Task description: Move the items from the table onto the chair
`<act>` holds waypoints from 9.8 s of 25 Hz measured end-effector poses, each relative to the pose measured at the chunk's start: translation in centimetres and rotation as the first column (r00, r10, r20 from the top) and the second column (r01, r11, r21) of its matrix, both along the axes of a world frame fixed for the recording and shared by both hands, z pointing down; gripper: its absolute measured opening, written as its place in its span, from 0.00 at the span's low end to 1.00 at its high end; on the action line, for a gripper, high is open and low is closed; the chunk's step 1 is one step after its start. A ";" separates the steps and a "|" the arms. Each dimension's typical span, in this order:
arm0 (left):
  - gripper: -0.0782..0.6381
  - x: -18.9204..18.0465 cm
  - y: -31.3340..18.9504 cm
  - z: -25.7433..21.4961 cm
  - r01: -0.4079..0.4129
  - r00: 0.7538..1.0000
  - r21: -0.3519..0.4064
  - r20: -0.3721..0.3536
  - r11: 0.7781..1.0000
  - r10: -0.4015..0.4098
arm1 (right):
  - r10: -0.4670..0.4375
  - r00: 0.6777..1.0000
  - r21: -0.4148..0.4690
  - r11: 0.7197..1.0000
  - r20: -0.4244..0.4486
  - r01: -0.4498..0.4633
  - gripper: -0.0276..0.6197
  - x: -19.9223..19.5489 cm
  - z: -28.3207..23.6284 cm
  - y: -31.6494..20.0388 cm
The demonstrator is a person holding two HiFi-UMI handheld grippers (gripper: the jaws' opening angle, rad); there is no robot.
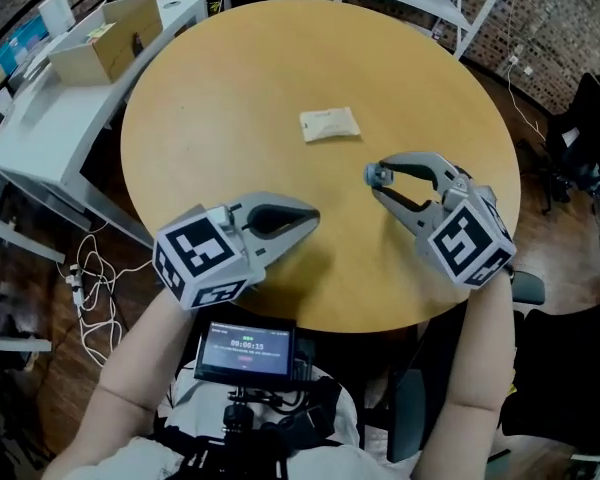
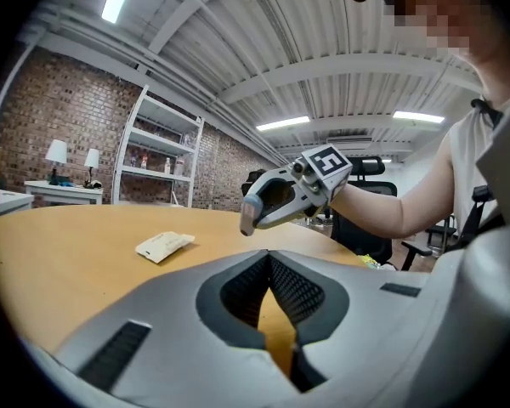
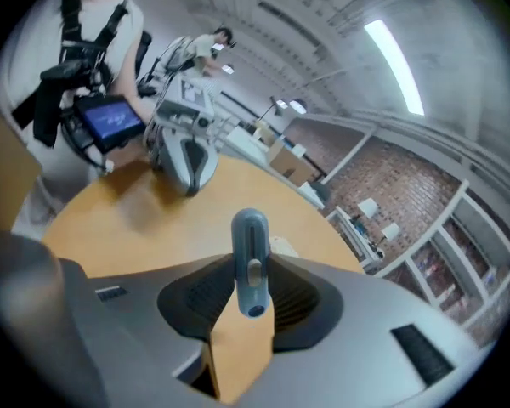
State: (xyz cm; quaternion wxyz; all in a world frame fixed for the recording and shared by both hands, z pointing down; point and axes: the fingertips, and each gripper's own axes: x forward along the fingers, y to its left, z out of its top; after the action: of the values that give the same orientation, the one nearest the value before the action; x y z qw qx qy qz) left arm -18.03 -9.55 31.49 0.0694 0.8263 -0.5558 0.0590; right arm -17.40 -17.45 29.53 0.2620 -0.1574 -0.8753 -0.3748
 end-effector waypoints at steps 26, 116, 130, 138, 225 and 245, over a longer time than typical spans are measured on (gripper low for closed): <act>0.12 4.0 -2.1 -0.7 -0.067 0.998 0.019 0.004 0.998 0.067 | 0.468 0.838 -0.673 0.719 0.280 -0.176 0.25 7.8 -3.9 1.9; 0.12 37.9 -12.5 -7.0 -0.553 0.794 0.155 -0.198 0.818 0.574 | 0.825 0.448 -0.803 0.505 0.343 -0.316 0.04 43.3 -2.8 -6.5; 0.12 21.2 -9.8 -8.5 -0.305 0.948 0.154 -0.042 0.940 0.315 | 0.575 0.731 -0.776 0.623 0.368 -0.099 0.04 22.1 -5.4 -2.1; 0.12 11.2 -4.3 -7.3 -0.092 0.995 0.130 -0.014 0.987 0.095 | 0.417 0.834 -0.761 0.649 0.361 0.005 0.04 13.0 -5.5 3.1; 0.12 -2.7 2.3 -0.9 0.082 0.997 0.007 0.007 0.997 -0.083 | 0.147 0.988 -0.213 0.965 -0.044 -0.153 0.38 -2.7 1.7 -0.7; 0.12 -1.5 2.5 -0.6 -0.043 0.999 0.016 0.022 0.999 0.042 | -0.051 0.925 -0.207 0.978 -0.377 -0.031 0.44 -14.0 7.3 -5.1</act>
State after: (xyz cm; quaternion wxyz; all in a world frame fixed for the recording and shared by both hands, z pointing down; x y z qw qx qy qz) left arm -19.56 -7.07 30.89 0.0553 0.8378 -0.5394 0.0645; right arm -31.41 -22.56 36.82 0.4068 -0.2582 -0.8416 -0.2443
